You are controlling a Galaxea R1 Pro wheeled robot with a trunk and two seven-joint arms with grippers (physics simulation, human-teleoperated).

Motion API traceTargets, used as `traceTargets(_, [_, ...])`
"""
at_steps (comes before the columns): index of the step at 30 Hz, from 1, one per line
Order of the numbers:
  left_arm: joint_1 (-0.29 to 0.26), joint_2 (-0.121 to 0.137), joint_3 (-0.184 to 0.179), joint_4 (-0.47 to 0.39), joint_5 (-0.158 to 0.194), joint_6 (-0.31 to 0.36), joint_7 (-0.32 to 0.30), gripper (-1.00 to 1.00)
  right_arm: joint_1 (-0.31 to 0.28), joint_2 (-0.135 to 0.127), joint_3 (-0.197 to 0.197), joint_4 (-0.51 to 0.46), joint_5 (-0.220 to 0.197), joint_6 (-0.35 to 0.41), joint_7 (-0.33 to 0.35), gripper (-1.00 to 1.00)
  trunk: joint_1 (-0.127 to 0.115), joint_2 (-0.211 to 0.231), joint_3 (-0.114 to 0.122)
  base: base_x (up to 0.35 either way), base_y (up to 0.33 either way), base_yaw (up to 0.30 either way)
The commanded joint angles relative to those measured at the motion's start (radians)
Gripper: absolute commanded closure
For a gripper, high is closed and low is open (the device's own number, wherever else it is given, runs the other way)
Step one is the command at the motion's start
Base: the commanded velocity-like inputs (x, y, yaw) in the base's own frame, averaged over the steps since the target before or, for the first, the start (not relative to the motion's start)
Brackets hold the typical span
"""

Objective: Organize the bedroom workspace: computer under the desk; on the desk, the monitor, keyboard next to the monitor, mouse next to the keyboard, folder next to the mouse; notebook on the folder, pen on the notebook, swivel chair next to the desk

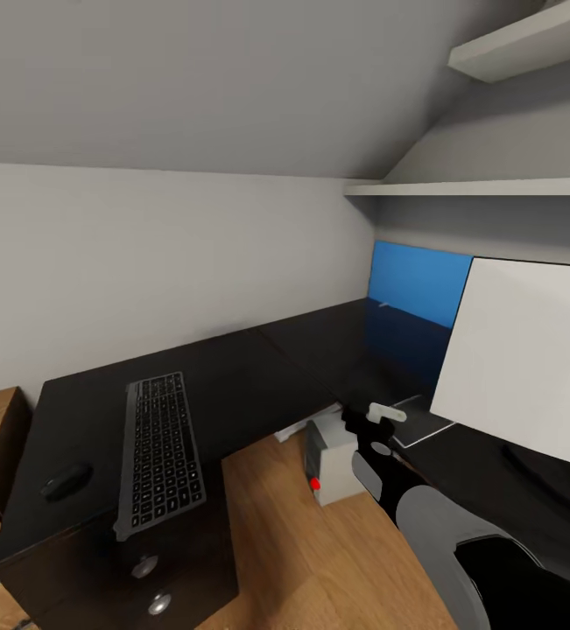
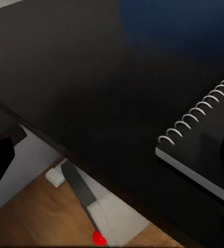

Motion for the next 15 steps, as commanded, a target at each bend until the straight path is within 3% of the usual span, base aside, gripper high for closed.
traceTargets(1, [-0.001,0.001,-0.006,0.0,0.01,-0.006,0.006,-1.0,0.0,0.0,-0.001,0.083,-0.02,-0.005,-0.004,-1.0,0.0,0.0,-0.001,-0.048,0.037,0.0])
traceTargets(15, [-0.001,0.0,-0.006,0.0,0.01,-0.006,0.006,-1.0,0.0,0.0,-0.001,0.083,-0.02,-0.005,-0.004,-1.0,0.0,0.0,-0.001,-0.011,0.009,0.0])
